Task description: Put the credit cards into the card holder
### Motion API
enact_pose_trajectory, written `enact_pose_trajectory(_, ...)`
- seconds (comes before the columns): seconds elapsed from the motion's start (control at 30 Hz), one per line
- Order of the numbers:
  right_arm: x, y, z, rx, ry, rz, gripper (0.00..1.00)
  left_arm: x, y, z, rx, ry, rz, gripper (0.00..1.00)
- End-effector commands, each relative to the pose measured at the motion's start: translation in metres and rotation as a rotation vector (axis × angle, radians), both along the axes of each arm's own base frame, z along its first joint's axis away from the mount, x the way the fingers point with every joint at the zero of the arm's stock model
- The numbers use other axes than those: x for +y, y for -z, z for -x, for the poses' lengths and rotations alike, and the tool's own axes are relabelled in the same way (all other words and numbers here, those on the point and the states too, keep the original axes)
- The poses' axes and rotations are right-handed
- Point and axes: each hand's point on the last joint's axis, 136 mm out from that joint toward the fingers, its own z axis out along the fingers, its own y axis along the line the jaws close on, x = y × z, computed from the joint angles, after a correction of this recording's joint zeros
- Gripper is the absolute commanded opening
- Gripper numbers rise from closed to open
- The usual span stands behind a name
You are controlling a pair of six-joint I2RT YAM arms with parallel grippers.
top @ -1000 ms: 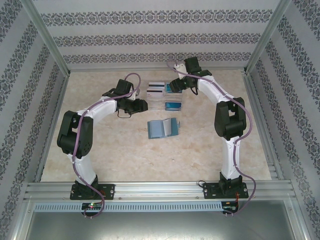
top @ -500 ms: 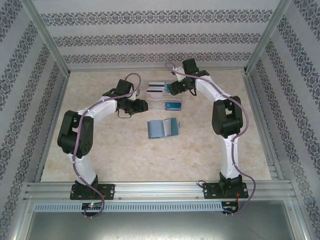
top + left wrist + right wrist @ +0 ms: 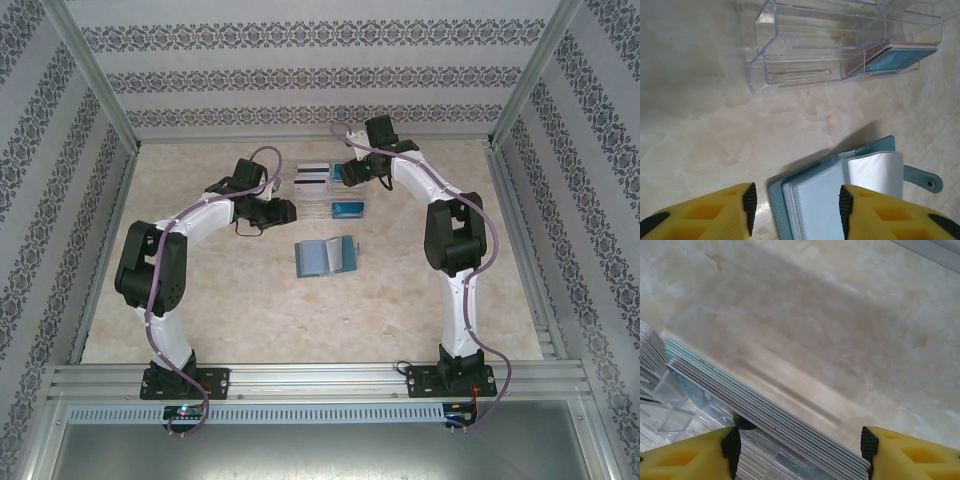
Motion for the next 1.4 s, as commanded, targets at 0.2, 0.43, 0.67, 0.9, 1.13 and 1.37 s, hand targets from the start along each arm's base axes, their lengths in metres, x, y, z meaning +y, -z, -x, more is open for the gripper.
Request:
enact_pose_trajectory(0.2, 0.002, -0.035, -0.005, -0.068, 0.013, -0.046, 0.61, 0.0, -0.006, -0.009, -0.018, -0.014, 0.026, 0.49)
enact_pose_trajectory(0.43, 0.002, -0.033, -0.004, -0.057, 0.008, -0.056, 0.49, 0.0, -0.006, -0.009, -0.015, -0.013, 0.028, 0.49)
enact_pose_trajectory(0.67, -0.003, -0.035, -0.004, -0.056, 0.016, -0.06, 0.44, -0.001, -0.005, -0.009, -0.013, -0.013, 0.03, 0.49)
enact_pose_trajectory(0.9, -0.009, -0.042, -0.004, -0.063, 0.024, -0.073, 0.34, -0.002, -0.005, -0.009, -0.013, -0.01, 0.034, 0.49)
enact_pose_trajectory(1.13, -0.009, -0.04, -0.005, -0.052, 0.027, -0.093, 0.34, -0.002, -0.006, -0.009, -0.014, -0.008, 0.034, 0.49)
enact_pose_trajectory(1.37, -0.012, -0.027, -0.008, -0.015, 0.035, -0.108, 0.39, -0.003, -0.009, -0.011, -0.02, -0.005, 0.038, 0.49)
